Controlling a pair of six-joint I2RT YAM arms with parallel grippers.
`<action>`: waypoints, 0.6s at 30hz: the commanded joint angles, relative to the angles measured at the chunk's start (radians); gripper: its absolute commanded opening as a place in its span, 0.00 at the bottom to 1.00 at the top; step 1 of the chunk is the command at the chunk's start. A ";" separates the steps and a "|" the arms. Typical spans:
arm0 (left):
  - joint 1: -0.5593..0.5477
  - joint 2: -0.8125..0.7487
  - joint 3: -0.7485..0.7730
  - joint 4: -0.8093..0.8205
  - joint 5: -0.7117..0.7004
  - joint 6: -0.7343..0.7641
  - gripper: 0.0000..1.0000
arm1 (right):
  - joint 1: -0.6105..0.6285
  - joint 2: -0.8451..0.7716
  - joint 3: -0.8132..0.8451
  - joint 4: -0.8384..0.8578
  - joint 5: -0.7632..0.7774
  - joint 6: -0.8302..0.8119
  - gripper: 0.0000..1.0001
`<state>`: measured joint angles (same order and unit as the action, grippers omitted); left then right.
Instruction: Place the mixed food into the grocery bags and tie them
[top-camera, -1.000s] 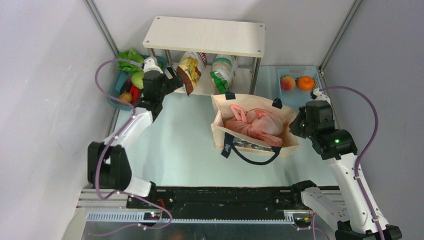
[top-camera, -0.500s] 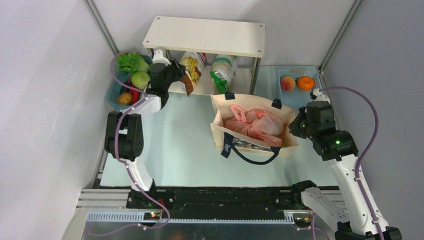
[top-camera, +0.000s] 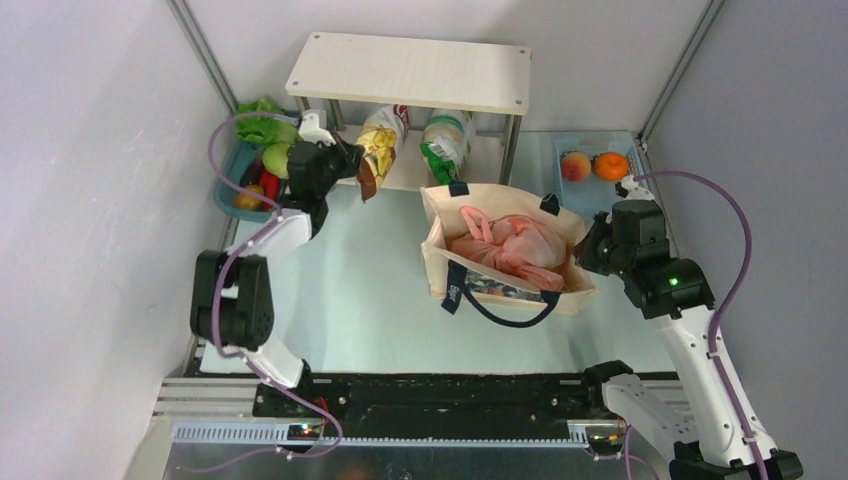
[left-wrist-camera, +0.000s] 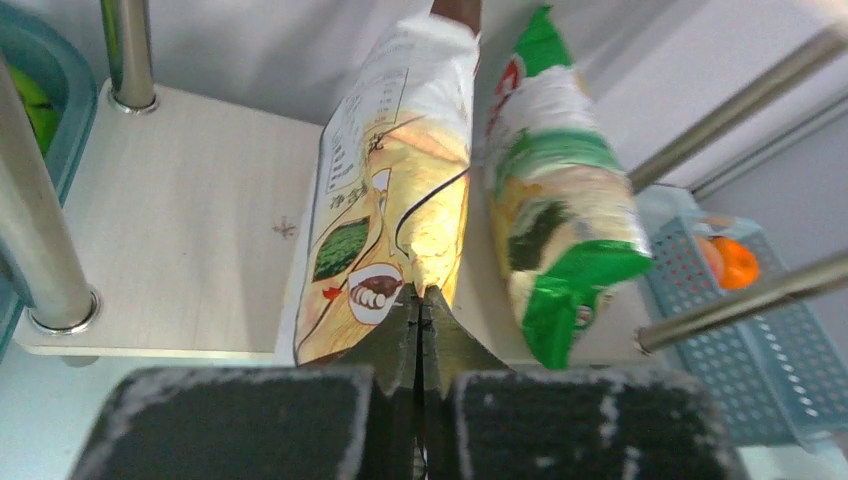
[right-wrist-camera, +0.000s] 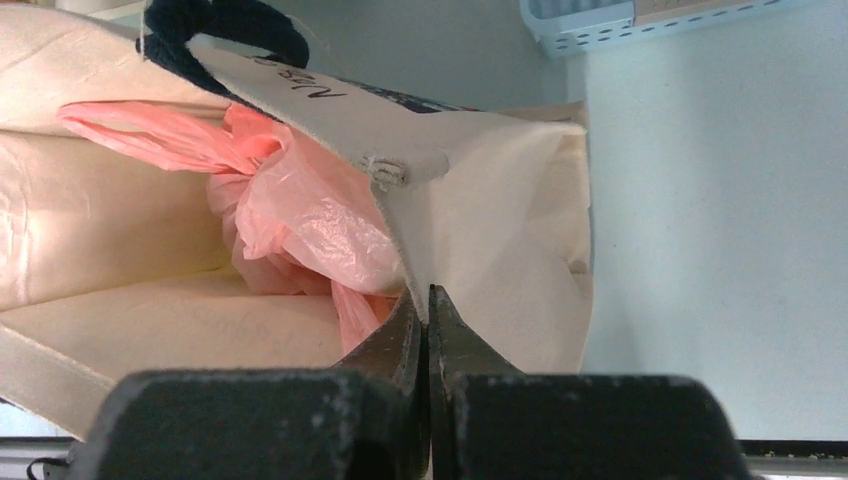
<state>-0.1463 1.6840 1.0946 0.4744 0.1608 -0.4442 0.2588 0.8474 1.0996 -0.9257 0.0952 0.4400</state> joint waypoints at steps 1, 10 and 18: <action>0.003 -0.226 -0.046 0.028 0.106 0.003 0.00 | -0.002 -0.018 0.012 0.076 -0.098 -0.031 0.00; -0.001 -0.501 0.015 -0.222 0.230 0.067 0.00 | -0.002 -0.003 0.084 0.050 -0.211 -0.066 0.29; -0.014 -0.718 0.060 -0.317 0.324 -0.026 0.00 | -0.003 -0.040 0.233 0.007 -0.197 -0.117 0.60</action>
<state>-0.1513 1.0523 1.0855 0.1478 0.3813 -0.4191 0.2573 0.8425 1.2137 -0.9234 -0.0849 0.3740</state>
